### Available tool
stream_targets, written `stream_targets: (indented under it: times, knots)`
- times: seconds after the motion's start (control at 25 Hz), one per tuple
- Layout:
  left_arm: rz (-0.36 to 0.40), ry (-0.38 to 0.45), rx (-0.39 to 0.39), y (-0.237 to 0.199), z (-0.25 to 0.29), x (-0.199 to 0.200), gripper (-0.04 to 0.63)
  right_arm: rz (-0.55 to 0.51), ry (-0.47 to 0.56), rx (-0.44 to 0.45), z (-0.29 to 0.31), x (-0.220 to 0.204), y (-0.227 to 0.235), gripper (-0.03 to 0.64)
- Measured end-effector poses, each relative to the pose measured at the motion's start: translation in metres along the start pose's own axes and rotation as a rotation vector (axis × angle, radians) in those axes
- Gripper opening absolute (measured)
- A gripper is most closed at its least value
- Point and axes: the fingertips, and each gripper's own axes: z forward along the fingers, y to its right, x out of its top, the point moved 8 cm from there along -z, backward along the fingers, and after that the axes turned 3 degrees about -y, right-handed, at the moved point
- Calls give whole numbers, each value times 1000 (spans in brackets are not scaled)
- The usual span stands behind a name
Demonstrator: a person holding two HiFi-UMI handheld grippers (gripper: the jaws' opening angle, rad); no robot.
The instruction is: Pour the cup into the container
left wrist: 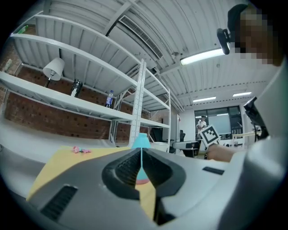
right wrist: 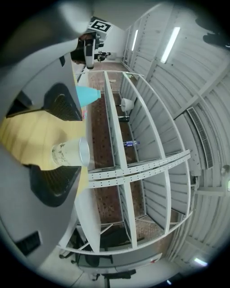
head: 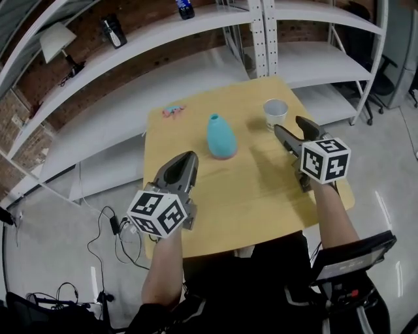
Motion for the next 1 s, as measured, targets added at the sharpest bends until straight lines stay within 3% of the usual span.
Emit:
stream_targets:
  times: [0.16, 0.32, 0.48, 1.0]
  knots:
    - [-40, -27, -1, -23, 8, -4, -8, -27, -80, -21, 28, -6, 5, 342]
    - [-70, -34, -16, -32, 12, -8, -9, -48, -158, -31, 46, -13, 13, 354]
    - [-63, -50, -31, -35, 12, -6, -9, -81, -179, -20, 60, -10, 13, 354]
    - [-72, -68, -53, -37, 24, -9, -9, -43, -202, -51, 85, -7, 23, 353]
